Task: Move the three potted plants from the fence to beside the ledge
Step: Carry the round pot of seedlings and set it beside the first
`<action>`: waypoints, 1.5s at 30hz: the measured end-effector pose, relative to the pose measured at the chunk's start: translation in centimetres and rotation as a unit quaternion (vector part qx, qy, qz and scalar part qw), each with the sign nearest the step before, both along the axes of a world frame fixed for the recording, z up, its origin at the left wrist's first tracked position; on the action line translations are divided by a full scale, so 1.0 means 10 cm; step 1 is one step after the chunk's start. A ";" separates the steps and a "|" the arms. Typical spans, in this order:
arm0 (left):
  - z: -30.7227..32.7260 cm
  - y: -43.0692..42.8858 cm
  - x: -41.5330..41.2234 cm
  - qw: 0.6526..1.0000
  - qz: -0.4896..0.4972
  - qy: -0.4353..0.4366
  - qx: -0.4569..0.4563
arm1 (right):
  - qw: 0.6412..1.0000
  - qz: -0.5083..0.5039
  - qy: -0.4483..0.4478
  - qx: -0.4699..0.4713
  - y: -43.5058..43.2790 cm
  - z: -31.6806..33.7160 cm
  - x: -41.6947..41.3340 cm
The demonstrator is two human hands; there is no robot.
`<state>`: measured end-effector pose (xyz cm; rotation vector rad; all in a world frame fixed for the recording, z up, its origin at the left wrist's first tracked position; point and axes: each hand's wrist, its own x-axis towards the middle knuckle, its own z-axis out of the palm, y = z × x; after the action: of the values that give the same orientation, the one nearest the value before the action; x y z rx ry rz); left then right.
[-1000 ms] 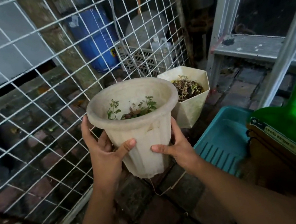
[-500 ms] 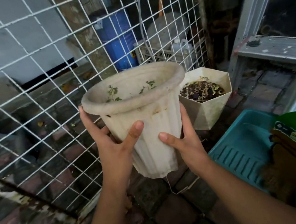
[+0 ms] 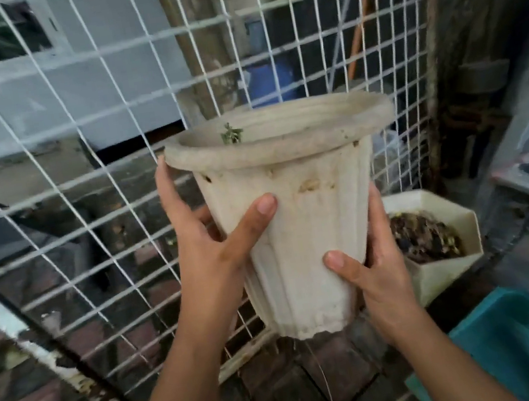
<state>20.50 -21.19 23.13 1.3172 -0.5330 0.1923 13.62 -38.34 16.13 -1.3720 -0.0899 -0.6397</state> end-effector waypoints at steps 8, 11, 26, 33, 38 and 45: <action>1.72 0.13 -0.03 0.999 -0.013 0.025 0.035 | 0.999 0.008 0.019 0.048 0.20 1.71 -0.15; 2.50 0.30 -0.25 0.996 0.022 0.048 0.076 | 0.998 0.027 0.037 0.043 0.27 2.55 -0.26; 6.77 2.61 -1.75 0.964 0.216 0.147 0.052 | 0.971 0.222 0.077 -0.032 2.28 6.91 -0.94; 7.56 4.35 -2.15 0.935 0.342 0.090 0.010 | 0.939 0.340 0.041 -0.024 4.19 7.75 -0.81; 7.85 5.51 -2.14 0.904 0.424 0.056 0.020 | 0.925 0.378 0.013 -0.034 5.41 7.93 -0.43; 8.04 6.86 -1.88 0.868 0.493 0.048 0.040 | 0.872 0.488 -0.020 -0.019 7.01 8.17 0.22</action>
<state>1.74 47.38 103.49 1.5742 0.2735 0.9496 15.78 31.76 97.87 -1.1544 -0.7804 0.1951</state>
